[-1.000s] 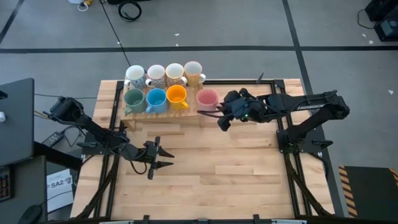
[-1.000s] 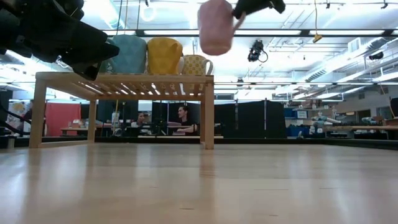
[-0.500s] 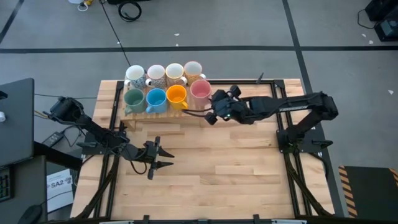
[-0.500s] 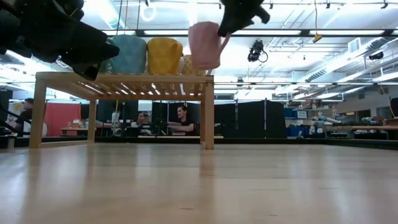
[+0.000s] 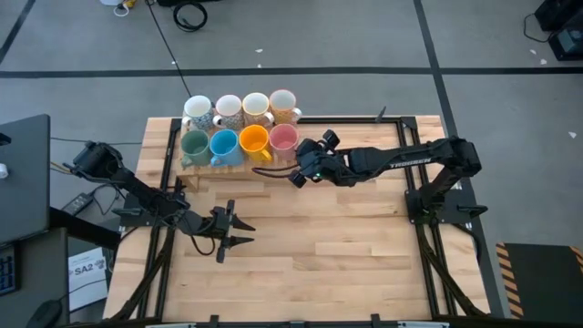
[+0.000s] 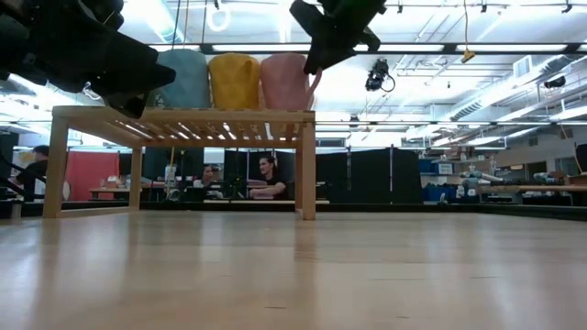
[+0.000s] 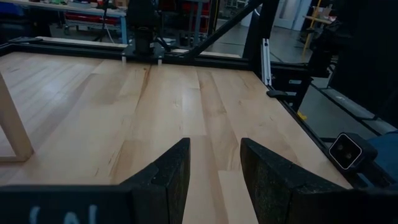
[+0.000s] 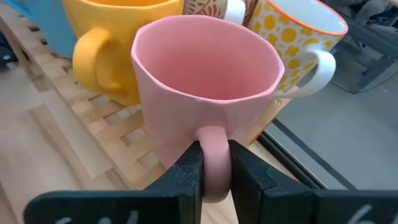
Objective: Place coffee mugs
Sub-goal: Put the pink mug on the shelf
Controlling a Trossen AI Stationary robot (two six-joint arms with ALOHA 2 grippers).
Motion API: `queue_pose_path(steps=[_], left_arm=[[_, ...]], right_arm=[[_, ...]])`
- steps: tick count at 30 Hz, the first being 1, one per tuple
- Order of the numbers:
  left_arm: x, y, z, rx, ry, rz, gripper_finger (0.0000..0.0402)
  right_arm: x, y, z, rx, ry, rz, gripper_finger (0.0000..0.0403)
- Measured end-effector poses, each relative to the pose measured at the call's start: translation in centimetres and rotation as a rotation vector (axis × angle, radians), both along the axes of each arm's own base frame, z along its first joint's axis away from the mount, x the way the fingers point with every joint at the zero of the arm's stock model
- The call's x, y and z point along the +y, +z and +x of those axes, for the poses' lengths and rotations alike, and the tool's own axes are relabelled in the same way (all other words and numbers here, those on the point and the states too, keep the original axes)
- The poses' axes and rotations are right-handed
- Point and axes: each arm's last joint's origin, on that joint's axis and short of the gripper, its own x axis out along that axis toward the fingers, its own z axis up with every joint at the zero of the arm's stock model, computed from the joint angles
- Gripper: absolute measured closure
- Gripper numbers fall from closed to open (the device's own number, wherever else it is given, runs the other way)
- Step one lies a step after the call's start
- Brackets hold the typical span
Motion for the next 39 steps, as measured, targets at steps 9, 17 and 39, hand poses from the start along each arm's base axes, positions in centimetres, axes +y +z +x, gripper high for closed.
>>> queue_pose_path(steps=[9, 17, 39], left_arm=[[0.0, 0.0, 0.0, 0.004, 0.000, 0.000, 0.0253], [0.0, 0.0, 0.0, 0.004, 0.000, 0.000, 0.0253], [0.0, 0.0, 0.0, 0.004, 0.000, -0.001, 0.0253]], right_arm=[[-0.4, -0.1, 0.1, 0.003, -0.011, -0.004, 0.0339], [-0.9, -0.1, 0.1, 0.003, -0.027, -0.004, 0.0339], [-2.2, -0.2, 0.2, -0.014, 0.008, 0.073, 0.0327]])
